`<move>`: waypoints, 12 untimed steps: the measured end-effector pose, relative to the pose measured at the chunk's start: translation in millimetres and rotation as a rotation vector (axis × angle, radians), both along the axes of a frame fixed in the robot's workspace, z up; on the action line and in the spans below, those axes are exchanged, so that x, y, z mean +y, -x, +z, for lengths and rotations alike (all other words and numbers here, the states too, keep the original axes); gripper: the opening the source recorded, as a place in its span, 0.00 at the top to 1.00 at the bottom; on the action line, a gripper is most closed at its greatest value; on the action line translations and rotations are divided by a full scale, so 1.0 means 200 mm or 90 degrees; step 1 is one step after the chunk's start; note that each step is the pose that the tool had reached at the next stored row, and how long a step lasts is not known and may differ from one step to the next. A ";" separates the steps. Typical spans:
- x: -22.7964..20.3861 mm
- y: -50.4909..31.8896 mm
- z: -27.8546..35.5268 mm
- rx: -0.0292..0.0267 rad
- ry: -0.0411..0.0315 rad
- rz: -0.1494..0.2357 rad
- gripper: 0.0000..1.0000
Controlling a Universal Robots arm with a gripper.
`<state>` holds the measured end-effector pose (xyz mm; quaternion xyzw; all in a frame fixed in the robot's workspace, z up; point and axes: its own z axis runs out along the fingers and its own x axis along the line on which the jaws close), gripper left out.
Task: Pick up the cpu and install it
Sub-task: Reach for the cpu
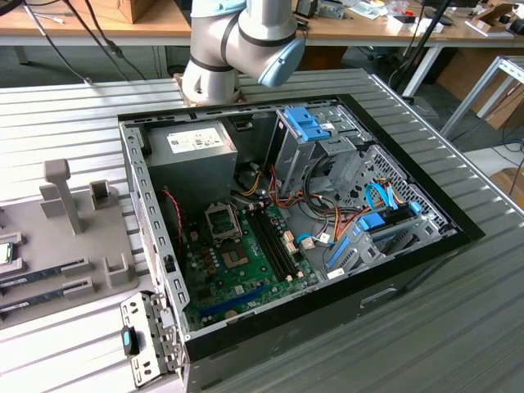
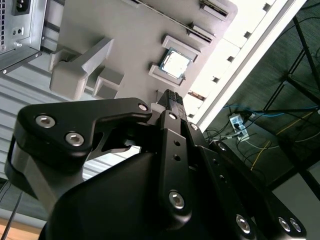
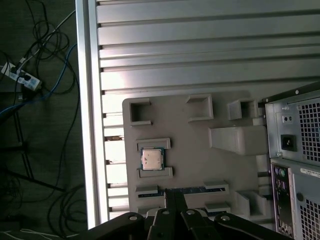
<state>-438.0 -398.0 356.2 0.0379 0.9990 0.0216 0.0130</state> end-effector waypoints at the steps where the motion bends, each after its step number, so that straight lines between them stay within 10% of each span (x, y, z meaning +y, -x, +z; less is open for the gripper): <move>1: 0.000 0.000 -0.001 0.0000 0.0000 0.000 0.89; 12: 0.000 0.000 -0.011 0.0000 0.0000 0.000 0.89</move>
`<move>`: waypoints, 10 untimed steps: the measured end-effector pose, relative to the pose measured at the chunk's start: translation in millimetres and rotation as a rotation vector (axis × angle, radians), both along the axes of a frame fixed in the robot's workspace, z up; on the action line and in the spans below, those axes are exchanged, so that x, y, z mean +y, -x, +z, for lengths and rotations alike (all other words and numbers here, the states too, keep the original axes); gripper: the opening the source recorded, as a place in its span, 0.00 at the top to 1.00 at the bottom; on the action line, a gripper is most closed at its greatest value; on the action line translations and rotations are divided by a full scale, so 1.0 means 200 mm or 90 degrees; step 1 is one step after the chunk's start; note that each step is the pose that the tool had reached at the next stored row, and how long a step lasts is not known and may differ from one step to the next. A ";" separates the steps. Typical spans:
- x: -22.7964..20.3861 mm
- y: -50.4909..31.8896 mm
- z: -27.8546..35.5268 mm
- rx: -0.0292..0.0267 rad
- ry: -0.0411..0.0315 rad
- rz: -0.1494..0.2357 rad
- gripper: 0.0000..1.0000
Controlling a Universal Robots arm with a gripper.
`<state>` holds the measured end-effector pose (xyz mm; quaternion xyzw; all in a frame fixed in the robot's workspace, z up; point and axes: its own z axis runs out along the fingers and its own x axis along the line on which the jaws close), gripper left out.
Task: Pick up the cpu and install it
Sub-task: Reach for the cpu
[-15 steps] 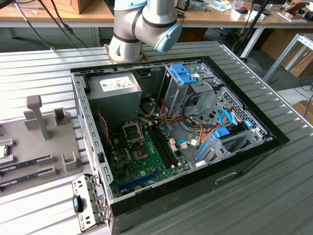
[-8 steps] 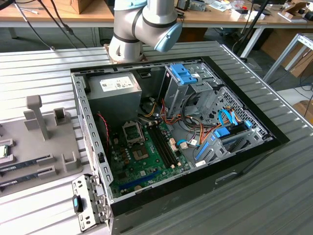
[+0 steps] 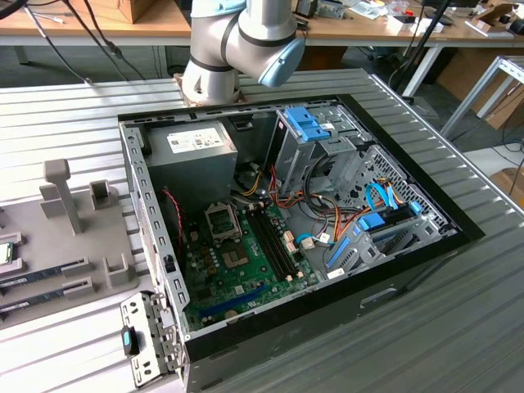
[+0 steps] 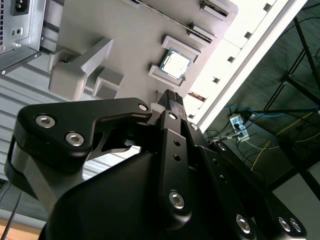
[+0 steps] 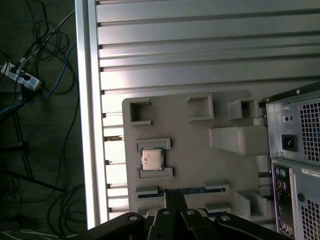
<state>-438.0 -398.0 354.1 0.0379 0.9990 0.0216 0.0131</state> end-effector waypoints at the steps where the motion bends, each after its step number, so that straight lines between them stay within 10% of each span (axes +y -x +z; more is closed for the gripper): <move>1: 0.000 0.000 -0.001 0.0000 0.0000 0.000 0.89; 10: 0.000 0.000 -0.010 0.0000 0.0000 0.000 0.89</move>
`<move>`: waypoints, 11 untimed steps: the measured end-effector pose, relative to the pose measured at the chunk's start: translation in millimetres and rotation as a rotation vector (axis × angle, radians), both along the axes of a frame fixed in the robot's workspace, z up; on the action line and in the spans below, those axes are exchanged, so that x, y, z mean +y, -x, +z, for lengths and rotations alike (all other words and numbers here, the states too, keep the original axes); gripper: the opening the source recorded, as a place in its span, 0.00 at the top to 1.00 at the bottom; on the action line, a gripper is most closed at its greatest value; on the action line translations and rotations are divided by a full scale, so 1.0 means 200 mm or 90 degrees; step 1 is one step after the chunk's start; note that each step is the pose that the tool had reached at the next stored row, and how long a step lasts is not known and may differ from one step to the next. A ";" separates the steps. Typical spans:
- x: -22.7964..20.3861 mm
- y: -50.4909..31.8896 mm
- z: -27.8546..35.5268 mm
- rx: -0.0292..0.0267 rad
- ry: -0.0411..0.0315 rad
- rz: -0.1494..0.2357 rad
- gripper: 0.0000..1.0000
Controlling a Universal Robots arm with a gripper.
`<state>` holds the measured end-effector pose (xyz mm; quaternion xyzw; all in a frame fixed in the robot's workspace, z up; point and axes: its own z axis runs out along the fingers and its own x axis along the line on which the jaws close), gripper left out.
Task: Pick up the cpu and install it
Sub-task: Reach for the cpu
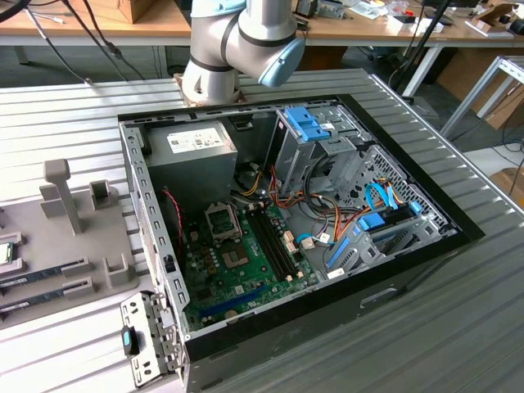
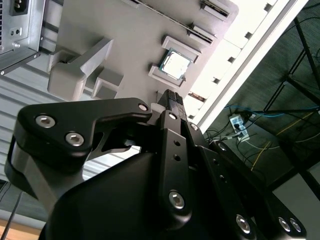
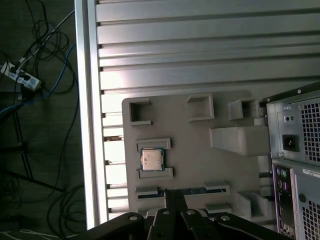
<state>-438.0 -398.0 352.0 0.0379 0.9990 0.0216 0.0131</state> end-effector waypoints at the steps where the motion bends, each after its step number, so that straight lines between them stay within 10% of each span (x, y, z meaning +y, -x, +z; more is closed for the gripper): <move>1: 0.000 0.000 -0.001 0.0000 0.0000 0.000 0.89; 11: 0.000 0.000 -0.010 0.0000 0.0000 0.000 0.89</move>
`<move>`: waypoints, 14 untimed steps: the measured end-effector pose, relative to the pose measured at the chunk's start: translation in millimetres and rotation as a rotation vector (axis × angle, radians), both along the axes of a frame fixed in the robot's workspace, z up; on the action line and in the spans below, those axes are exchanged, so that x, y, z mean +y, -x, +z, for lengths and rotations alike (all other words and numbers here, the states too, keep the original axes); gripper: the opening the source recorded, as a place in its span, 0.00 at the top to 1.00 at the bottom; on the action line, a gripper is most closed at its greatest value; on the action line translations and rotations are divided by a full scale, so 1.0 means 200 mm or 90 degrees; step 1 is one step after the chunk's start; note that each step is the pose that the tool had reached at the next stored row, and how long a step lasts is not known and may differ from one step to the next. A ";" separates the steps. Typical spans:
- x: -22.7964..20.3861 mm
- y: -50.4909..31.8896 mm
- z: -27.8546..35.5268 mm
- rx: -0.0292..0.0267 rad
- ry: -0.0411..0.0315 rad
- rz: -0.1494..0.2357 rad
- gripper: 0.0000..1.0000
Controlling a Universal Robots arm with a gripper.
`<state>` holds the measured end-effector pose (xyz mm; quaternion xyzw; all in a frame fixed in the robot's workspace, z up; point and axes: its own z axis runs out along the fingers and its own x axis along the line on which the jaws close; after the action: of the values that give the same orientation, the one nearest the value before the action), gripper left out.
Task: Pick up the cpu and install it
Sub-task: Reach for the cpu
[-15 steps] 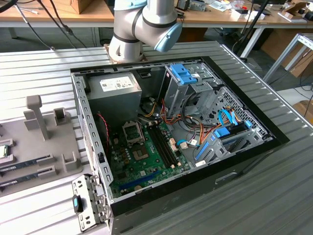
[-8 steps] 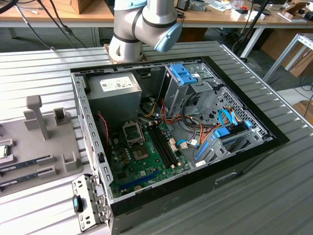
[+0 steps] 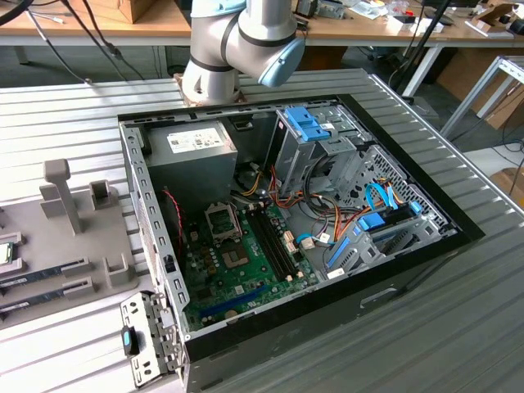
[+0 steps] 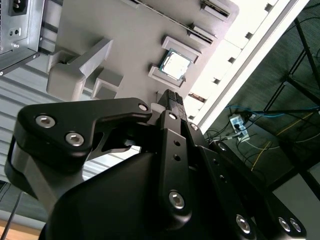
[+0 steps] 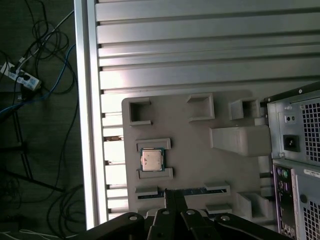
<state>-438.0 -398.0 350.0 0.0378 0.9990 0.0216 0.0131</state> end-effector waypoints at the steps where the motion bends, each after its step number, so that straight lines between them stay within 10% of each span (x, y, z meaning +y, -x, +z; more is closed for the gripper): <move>1: 0.000 0.000 -0.001 0.0000 0.0000 0.000 0.89; 14: 0.000 0.000 -0.014 0.0000 0.0000 0.000 0.89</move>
<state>-438.0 -398.0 347.2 0.0379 0.9990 0.0216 0.0131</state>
